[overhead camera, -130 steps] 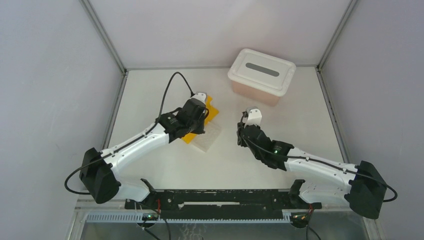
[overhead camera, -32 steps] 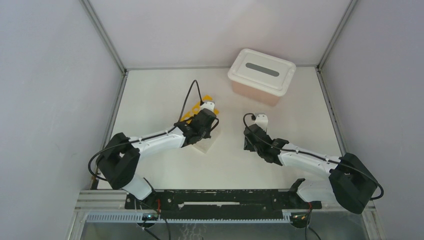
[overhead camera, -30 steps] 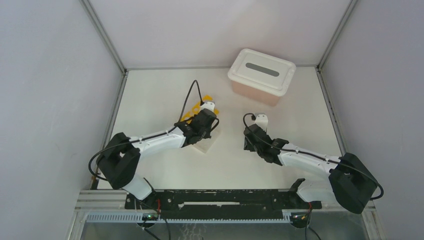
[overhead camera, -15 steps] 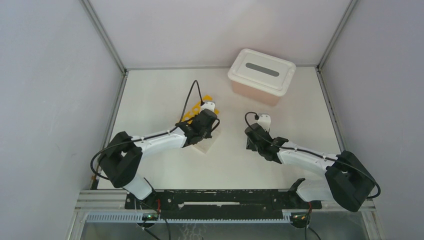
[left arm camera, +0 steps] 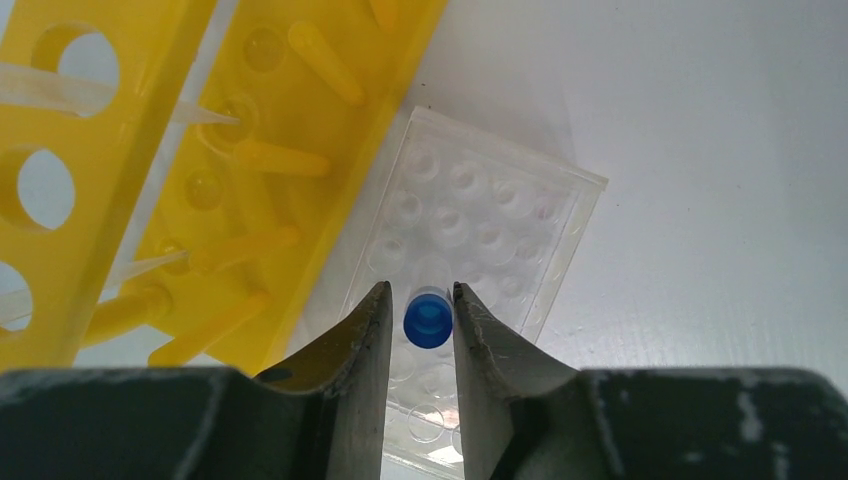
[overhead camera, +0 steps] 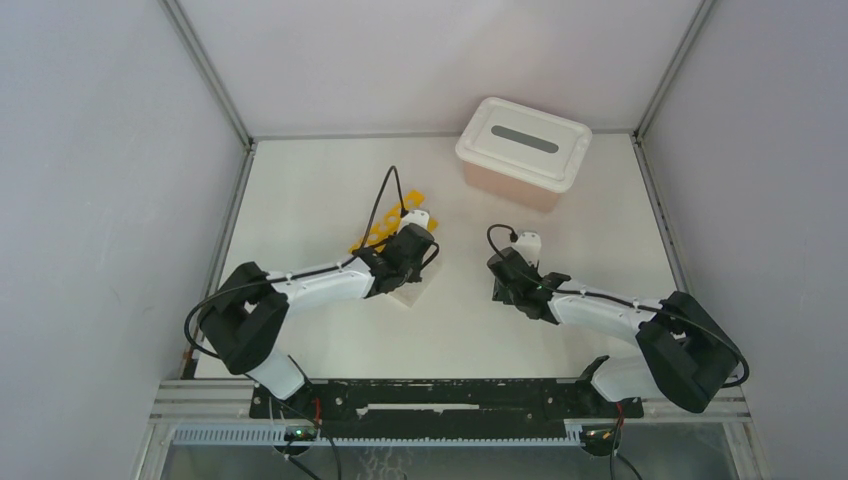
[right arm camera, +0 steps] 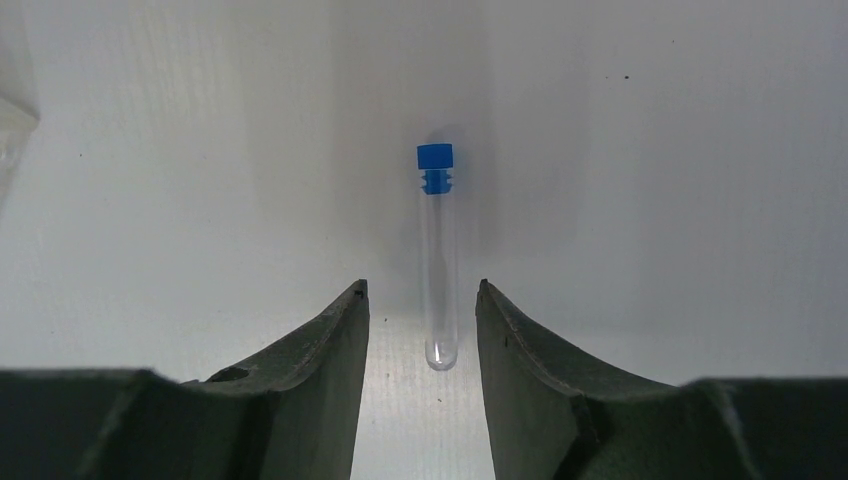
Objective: Organize the chemistry lab equipment
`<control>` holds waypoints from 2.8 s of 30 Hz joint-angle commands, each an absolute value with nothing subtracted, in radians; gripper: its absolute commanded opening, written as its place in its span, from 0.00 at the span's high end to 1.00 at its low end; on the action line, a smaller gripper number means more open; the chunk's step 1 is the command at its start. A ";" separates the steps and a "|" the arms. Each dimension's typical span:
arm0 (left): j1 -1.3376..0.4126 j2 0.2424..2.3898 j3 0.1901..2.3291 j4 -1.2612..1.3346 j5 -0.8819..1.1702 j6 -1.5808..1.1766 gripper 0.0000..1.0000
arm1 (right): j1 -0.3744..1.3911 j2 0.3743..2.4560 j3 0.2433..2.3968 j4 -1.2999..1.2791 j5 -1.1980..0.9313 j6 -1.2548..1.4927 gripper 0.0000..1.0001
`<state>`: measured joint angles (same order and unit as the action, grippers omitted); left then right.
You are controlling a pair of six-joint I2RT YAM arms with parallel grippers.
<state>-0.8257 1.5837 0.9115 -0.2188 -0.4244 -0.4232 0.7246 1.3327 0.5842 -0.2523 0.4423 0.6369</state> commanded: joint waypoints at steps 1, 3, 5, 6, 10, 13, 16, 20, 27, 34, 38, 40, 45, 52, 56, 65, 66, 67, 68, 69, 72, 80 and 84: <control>-0.831 1.566 0.891 -0.193 -0.448 -0.445 0.67 | 0.717 1.332 0.581 -0.242 0.454 0.660 0.49; -0.832 1.562 0.891 -0.192 -0.452 -0.446 0.67 | 0.715 1.332 0.580 -0.241 0.454 0.662 0.49; -0.832 1.562 0.891 -0.193 -0.455 -0.446 0.67 | 0.715 1.332 0.580 -0.242 0.455 0.663 0.49; -0.832 1.560 0.891 -0.193 -0.457 -0.446 0.67 | 0.715 1.332 0.580 -0.242 0.455 0.662 0.49; -0.832 1.550 0.890 -0.196 -0.474 -0.445 0.67 | 0.713 1.329 0.580 -0.244 0.460 0.662 0.50; -0.832 1.538 0.888 -0.198 -0.488 -0.446 0.67 | 0.709 1.331 0.580 -0.244 0.459 0.662 0.50; -0.832 1.529 0.888 -0.201 -0.495 -0.445 0.67 | 0.707 1.335 0.580 -0.243 0.459 0.662 0.50; -0.832 1.514 0.887 -0.206 -0.498 -0.447 0.67 | 0.704 1.341 0.575 -0.237 0.456 0.667 0.50; -0.835 1.493 0.882 -0.207 -0.491 -0.451 0.66 | 0.698 1.365 0.574 -0.228 0.441 0.667 0.51; -0.842 1.477 0.881 -0.208 -0.489 -0.453 0.66 | 0.696 1.410 0.577 -0.218 0.431 0.666 0.53; -0.845 1.461 0.879 -0.210 -0.490 -0.454 0.66 | 0.698 1.426 0.578 -0.218 0.433 0.671 0.55; -0.848 1.453 0.880 -0.214 -0.492 -0.454 0.66 | 0.698 1.429 0.578 -0.219 0.434 0.673 0.57; -0.853 1.433 0.884 -0.226 -0.500 -0.454 0.65 | 0.702 1.438 0.584 -0.237 0.439 0.683 0.63; -0.863 1.393 0.891 -0.253 -0.527 -0.457 0.64 | 0.731 1.451 0.598 -0.275 0.461 0.710 0.72; -0.866 1.363 0.904 -0.277 -0.545 -0.459 0.63 | 0.748 1.448 0.604 -0.294 0.475 0.721 0.77; -0.881 1.292 0.957 -0.348 -0.566 -0.457 0.61 | 0.780 1.392 0.615 -0.326 0.511 0.706 0.89; -0.881 1.284 0.967 -0.360 -0.564 -0.459 0.61 | 0.787 1.380 0.615 -0.325 0.518 0.700 0.89; -0.882 1.274 0.974 -0.372 -0.559 -0.463 0.61 | 0.796 1.364 0.615 -0.322 0.526 0.691 0.90; -0.882 1.267 0.984 -0.386 -0.553 -0.469 0.60 | 0.807 1.347 0.615 -0.319 0.534 0.681 0.90; -0.882 1.260 0.993 -0.403 -0.547 -0.474 0.59 | 0.818 1.329 0.615 -0.313 0.541 0.669 0.91; -0.882 1.253 1.034 -0.451 -0.501 -0.486 0.57 | 0.872 1.259 0.615 -0.285 0.560 0.619 0.92; -0.881 1.230 1.150 -0.576 -0.401 -0.503 0.53 | 1.031 1.054 0.612 -0.205 0.604 0.478 0.92; -0.865 1.213 1.208 -0.633 -0.309 -0.516 0.51 | 1.117 0.940 0.600 -0.142 0.597 0.393 0.92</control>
